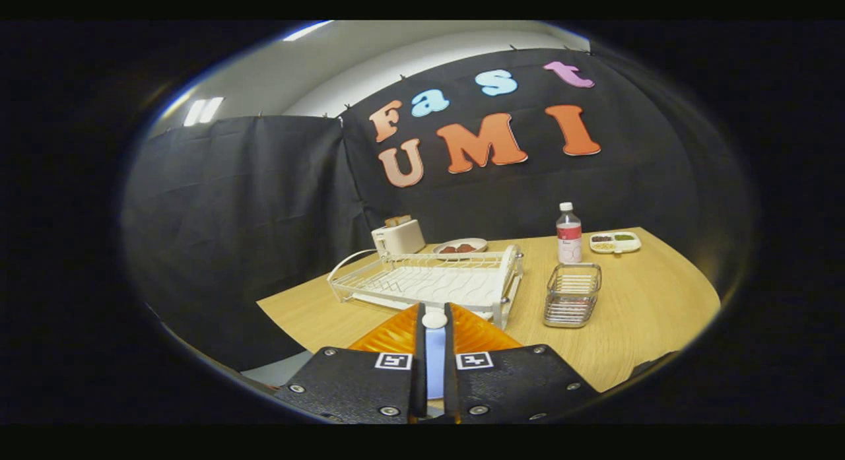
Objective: Take the plate from the dish rack, then take the spoon from the basket and place it into the plate.
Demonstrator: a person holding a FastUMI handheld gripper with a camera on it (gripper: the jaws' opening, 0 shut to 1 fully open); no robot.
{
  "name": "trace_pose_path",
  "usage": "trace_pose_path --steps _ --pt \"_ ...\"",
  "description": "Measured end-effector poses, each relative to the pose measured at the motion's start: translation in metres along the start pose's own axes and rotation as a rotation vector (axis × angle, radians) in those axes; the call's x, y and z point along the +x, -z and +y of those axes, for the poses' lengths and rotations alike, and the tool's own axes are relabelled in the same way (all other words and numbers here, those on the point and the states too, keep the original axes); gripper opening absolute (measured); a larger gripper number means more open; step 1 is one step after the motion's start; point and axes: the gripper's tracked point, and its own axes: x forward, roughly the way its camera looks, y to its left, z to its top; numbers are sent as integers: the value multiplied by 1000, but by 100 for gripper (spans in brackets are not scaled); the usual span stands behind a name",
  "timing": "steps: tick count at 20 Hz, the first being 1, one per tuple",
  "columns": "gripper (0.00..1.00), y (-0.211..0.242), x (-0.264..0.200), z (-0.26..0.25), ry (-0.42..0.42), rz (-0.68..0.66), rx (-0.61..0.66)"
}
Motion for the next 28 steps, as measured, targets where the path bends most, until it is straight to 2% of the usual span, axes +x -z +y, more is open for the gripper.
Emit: trace_pose_path --steps 4,11,15,18,20,21,24,25,28 --pt "10 21 10 -5 -13 19 13" --pt "12 61 13 3 -98 99 37" --pt "14 93 16 -5 -70 215 43" --pt "16 91 15 0 -82 217 33" --pt "23 81 16 7 -109 184 39" --pt "30 75 16 6 -109 167 34" --pt "37 45 18 2 -81 89 18" --pt "45 32 18 2 -74 55 15" --pt "58 -9 17 -1 -29 -38 -26"
